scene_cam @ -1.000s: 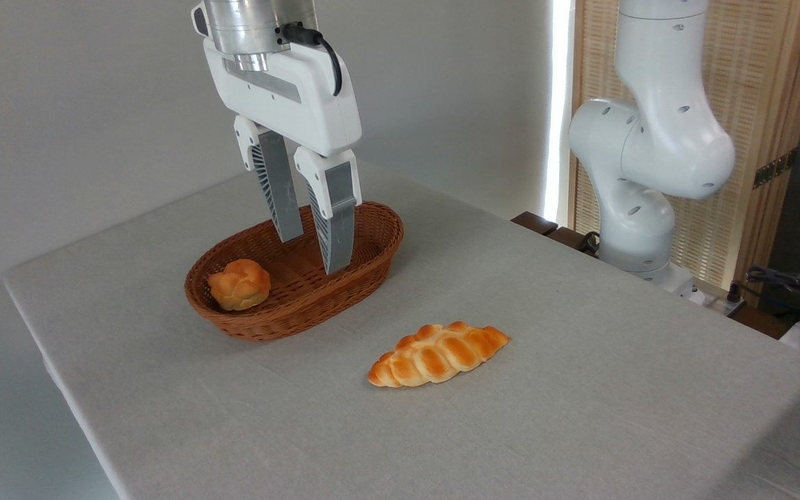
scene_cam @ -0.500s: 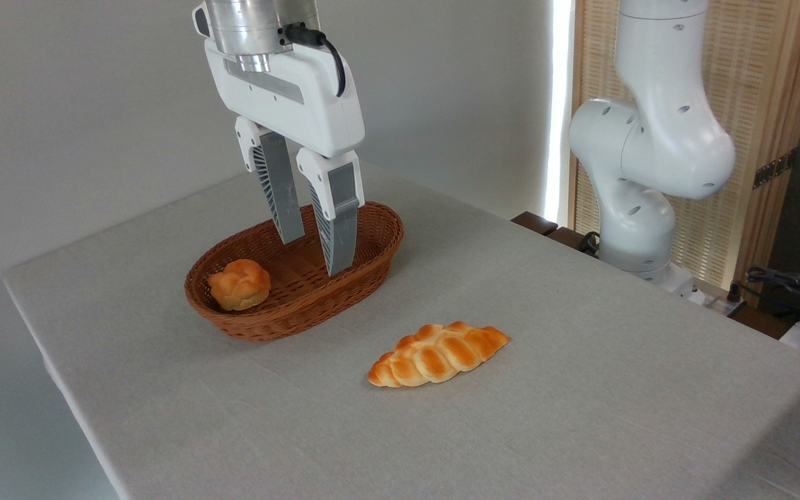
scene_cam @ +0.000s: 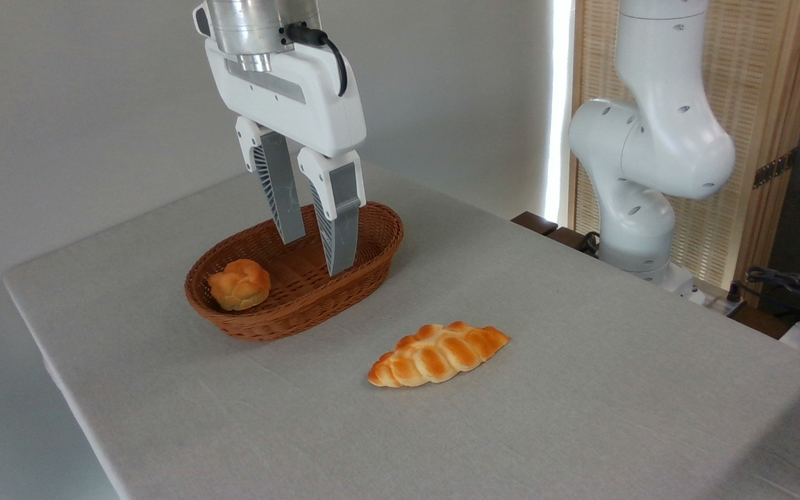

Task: Put bread into the basket

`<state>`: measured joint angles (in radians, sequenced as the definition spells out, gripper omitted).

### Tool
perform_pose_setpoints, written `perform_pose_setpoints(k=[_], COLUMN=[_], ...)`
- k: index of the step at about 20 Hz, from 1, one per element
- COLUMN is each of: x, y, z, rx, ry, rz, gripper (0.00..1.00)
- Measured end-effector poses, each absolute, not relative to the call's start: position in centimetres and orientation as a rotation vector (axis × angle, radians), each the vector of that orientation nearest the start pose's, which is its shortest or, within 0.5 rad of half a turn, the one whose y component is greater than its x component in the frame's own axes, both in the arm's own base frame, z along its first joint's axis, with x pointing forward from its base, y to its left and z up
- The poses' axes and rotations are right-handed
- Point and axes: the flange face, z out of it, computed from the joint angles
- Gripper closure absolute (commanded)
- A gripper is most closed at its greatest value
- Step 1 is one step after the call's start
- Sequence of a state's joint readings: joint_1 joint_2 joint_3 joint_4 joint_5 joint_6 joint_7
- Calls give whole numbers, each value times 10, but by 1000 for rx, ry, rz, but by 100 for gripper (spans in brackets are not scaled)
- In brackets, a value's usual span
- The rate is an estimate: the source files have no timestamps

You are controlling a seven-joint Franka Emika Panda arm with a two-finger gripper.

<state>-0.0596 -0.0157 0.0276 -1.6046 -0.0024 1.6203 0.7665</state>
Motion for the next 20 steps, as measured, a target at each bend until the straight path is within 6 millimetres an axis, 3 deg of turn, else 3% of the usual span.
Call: perform_pose_setpoints(k=[20], x=[546], y=[-13], z=[624], rx=[-2882], ry=[1210], rz=[-78], gripper=[0])
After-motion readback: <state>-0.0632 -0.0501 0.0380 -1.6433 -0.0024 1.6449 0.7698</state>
